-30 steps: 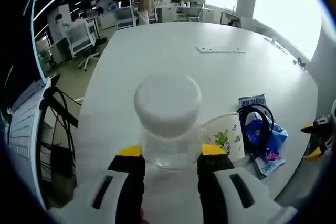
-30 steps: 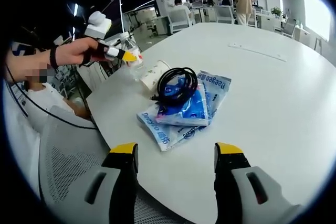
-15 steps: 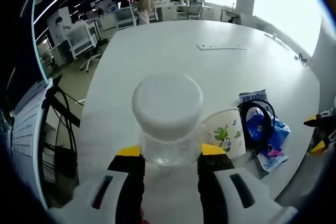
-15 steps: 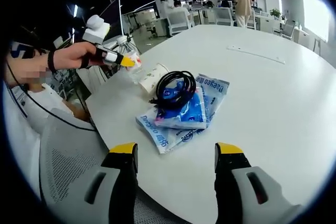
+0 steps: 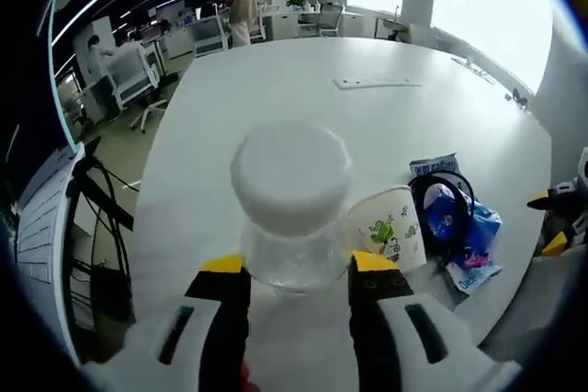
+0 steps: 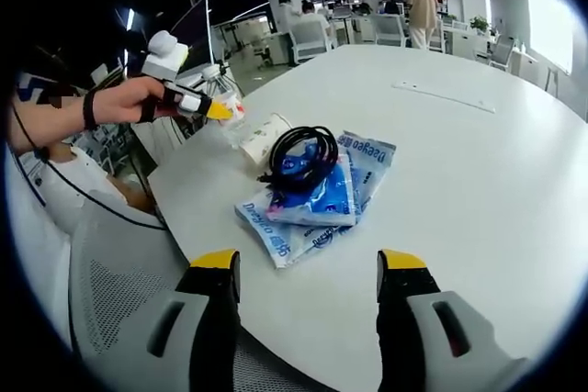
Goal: Arrange the tabletop items into an orderly group along one side of the table until the central work area is clear of visible clutter.
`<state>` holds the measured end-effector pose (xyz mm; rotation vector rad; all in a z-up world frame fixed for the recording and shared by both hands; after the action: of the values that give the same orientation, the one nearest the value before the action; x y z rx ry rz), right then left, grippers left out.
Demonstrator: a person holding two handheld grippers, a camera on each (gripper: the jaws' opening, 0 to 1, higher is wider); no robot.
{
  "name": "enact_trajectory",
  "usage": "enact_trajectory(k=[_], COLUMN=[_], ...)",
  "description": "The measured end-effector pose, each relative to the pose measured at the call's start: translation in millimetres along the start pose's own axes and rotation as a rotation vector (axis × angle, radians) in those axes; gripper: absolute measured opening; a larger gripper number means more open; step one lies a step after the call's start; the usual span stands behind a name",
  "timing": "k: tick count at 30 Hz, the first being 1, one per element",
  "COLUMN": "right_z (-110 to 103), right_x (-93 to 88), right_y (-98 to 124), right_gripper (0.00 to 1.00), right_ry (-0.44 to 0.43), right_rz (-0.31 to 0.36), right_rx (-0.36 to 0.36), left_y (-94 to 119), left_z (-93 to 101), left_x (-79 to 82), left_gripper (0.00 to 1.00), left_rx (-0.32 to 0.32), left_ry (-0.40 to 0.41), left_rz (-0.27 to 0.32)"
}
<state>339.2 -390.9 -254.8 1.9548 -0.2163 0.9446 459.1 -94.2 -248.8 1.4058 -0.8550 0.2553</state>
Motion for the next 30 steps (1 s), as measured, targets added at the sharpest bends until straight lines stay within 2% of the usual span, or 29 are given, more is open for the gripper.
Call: enact_trajectory(k=[3, 7, 10, 15, 21, 30], right_z=[0, 0, -1, -2, -4, -2], right_x=[-1.0, -1.9, -1.8, -1.0, -2.3, -0.1], right_y=[1, 1, 0, 0, 0, 0], right_gripper=[0.59, 0.59, 0.59, 0.60, 0.59, 0.59], right_ry=[0.002, 0.006, 0.008, 0.013, 0.022, 0.030], right_rz=[-0.003, -0.009, -0.013, -0.014, -0.025, -0.027], right_rx=[0.001, 0.001, 0.000, 0.000, 0.002, 0.000], left_y=[0, -1, -5, -4, -4, -2], left_z=[1.4, -0.5, -2.4, -5.8, -0.1, -1.5], left_x=[-0.8, -2.3, 1.1, 6.8, 9.1, 8.5], left_gripper=[0.47, 0.48, 0.49, 0.47, 0.40, 0.38], left_rx=[-0.022, -0.041, -0.067, -0.088, -0.109, -0.090], left_ry=[-0.029, -0.061, -0.078, -0.103, -0.195, -0.151], left_rz=[0.017, 0.036, 0.083, 0.118, 0.121, 0.135])
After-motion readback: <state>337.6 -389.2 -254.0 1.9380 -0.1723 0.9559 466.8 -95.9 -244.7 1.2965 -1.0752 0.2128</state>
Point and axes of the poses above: the point that each gripper's makers call its tool centre point, and the gripper's own axes: y roughly backward along the fingers, z roughly to its right, x roughly out of its top, the point moved 1 cm from there along y, roughly backward along the fingers, and after that the axes turned 5 degrees about -y, right-handed, at the moved point
